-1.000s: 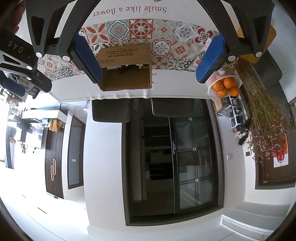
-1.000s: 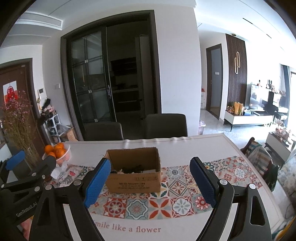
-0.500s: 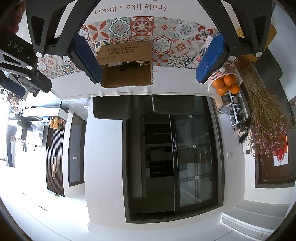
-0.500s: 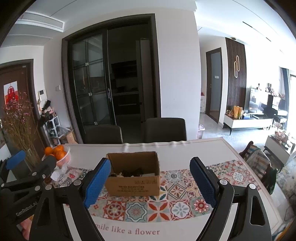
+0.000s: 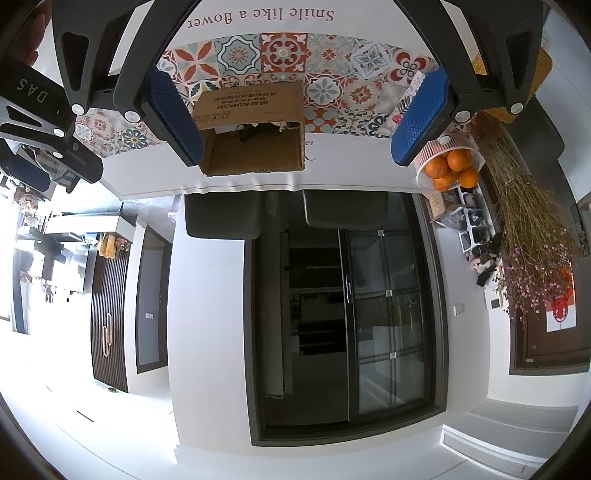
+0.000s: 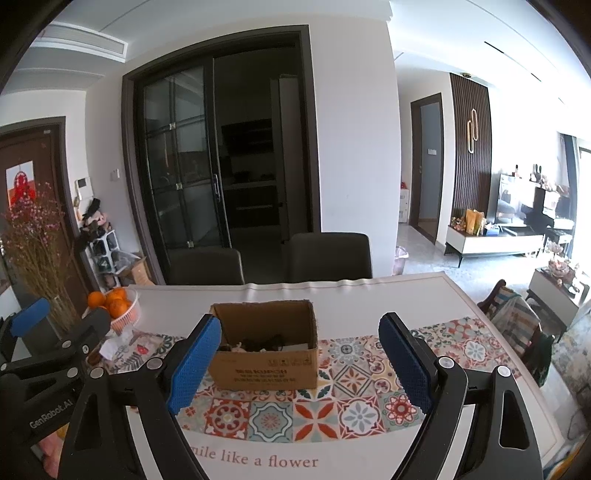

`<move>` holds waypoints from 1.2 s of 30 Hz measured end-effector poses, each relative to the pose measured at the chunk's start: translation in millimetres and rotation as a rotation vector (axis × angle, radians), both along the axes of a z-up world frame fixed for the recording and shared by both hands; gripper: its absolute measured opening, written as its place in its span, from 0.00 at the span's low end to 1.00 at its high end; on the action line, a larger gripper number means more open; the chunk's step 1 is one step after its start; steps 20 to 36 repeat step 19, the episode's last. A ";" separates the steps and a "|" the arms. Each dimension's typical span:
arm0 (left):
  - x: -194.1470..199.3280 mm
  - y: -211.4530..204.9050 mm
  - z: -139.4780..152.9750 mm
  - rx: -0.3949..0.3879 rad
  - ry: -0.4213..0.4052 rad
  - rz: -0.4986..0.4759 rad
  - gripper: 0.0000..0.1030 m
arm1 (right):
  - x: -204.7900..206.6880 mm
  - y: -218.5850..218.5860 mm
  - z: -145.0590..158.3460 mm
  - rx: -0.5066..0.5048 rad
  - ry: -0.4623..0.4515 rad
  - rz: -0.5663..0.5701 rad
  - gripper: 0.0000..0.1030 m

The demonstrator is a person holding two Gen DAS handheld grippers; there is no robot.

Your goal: Organize rigid objects

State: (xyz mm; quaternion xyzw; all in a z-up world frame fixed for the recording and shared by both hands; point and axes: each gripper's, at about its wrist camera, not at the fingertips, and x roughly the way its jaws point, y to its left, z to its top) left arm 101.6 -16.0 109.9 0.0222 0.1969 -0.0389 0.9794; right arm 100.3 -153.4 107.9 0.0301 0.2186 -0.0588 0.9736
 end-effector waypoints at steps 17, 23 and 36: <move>0.7 3.1 0.1 -0.004 0.003 0.001 1.00 | 0.7 -0.8 -1.2 0.000 0.004 0.004 0.86; -0.1 2.9 -0.3 -0.005 0.004 0.006 1.00 | 0.3 -1.7 -1.8 0.001 0.005 0.004 0.86; -0.1 2.9 -0.3 -0.005 0.004 0.006 1.00 | 0.3 -1.7 -1.8 0.001 0.005 0.004 0.86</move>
